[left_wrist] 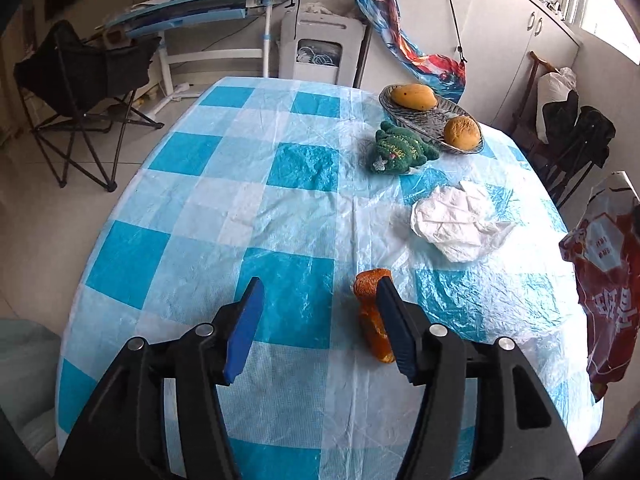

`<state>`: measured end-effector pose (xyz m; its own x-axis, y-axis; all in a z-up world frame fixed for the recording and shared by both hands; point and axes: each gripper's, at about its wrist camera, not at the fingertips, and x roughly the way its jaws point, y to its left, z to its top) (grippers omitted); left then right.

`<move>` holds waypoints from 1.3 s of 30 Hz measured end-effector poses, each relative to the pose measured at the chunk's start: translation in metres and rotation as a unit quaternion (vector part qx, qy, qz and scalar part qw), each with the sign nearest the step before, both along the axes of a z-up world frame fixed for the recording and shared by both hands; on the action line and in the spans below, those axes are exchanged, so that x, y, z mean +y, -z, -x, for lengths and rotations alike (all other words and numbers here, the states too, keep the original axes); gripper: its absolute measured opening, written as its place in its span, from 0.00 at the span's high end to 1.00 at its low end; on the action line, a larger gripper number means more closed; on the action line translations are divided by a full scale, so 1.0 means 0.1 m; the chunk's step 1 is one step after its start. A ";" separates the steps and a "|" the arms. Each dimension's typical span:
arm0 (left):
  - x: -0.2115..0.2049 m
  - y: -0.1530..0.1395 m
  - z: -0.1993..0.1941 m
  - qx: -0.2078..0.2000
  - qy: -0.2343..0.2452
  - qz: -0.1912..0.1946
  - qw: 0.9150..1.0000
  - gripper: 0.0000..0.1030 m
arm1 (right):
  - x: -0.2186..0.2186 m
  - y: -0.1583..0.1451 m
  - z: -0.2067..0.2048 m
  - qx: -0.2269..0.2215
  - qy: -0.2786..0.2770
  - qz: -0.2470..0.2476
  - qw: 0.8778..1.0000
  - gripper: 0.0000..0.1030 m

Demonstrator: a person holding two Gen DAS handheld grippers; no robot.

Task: Collect trash
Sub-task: 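Grasp the orange carrot peel with the left gripper while the right holds the bag up, then carry the snack bag and carrot peel over the yellow basin and open both grippers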

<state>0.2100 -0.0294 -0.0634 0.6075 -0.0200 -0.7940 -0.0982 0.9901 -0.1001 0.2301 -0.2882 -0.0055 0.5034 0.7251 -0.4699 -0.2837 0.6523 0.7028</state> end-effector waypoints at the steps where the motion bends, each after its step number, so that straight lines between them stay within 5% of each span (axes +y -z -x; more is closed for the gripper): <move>1: -0.01 0.00 -0.01 -0.002 0.000 -0.001 1.000 0.46 | 0.05 -0.01 0.00 -0.002 -0.005 0.007 1.000 0.80; 5: -0.04 0.00 -0.03 -0.006 0.014 0.003 1.000 0.60 | 0.19 -0.07 0.01 -0.011 -0.020 0.022 1.000 0.78; 11: 0.13 -0.02 0.10 -0.013 0.011 0.059 0.998 0.56 | 0.20 -0.03 0.07 -0.008 -0.021 0.018 1.000 0.77; 23: -0.16 0.08 0.09 -0.008 0.041 0.023 0.999 0.49 | 0.17 0.06 0.14 -0.001 -0.019 0.012 1.000 0.75; 24: -0.18 0.08 0.10 -0.010 0.045 0.019 0.999 0.52 | 0.18 0.05 0.14 -0.002 -0.020 0.012 1.000 0.75; 26: -0.17 0.07 0.12 -0.009 0.055 0.033 0.998 0.77 | 0.21 0.05 0.15 -0.004 -0.023 0.014 1.000 0.75; 27: -0.17 0.05 0.13 -0.010 0.057 0.032 0.998 0.81 | 0.22 0.05 0.16 -0.004 -0.025 0.013 1.000 0.75; 39: 0.05 -0.41 0.93 -0.059 0.062 0.029 0.996 0.85 | 0.40 0.14 0.68 -0.006 -0.046 -0.019 0.999 0.74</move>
